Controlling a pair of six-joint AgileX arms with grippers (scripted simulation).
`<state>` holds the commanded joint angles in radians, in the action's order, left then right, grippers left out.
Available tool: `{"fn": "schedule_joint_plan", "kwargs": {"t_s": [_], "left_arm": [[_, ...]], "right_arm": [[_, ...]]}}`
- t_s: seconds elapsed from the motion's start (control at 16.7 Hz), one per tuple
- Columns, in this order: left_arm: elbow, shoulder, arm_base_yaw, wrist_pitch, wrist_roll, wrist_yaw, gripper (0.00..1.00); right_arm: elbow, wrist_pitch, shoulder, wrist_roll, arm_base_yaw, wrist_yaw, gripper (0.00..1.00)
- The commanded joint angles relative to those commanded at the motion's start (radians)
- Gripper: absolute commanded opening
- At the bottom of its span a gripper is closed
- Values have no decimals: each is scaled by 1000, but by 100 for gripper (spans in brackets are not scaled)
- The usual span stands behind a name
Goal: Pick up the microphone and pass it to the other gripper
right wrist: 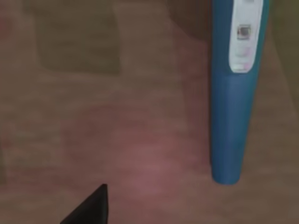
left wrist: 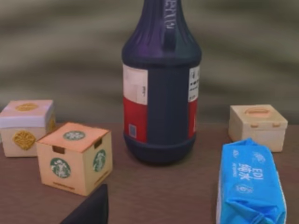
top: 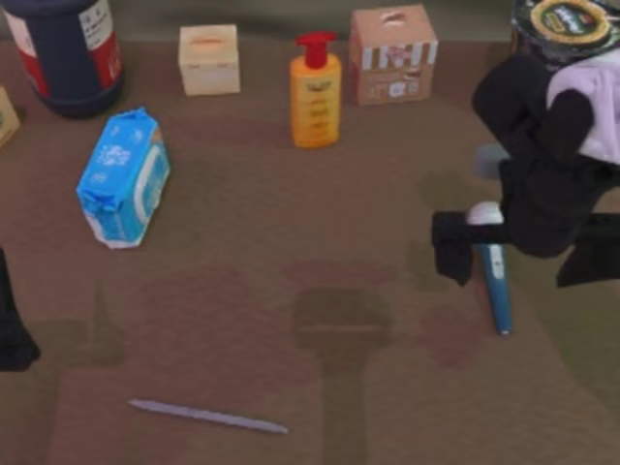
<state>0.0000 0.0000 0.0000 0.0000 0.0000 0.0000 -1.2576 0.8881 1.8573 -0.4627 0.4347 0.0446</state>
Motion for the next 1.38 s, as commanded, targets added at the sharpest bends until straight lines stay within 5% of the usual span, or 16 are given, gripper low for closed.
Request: {"fn": "schedule_joint_plan", "kwargs": {"t_s": [0.42, 0.78, 1.38], "left_arm": [[0, 0, 0, 0, 0, 0, 100], [0, 0, 0, 0, 0, 0, 100], [0, 0, 0, 0, 0, 0, 100]], "right_arm": [[114, -287, 166, 4, -6, 1, 100], [128, -318, 187, 5, -7, 1, 100], [128, -318, 187, 5, -7, 1, 25]]}}
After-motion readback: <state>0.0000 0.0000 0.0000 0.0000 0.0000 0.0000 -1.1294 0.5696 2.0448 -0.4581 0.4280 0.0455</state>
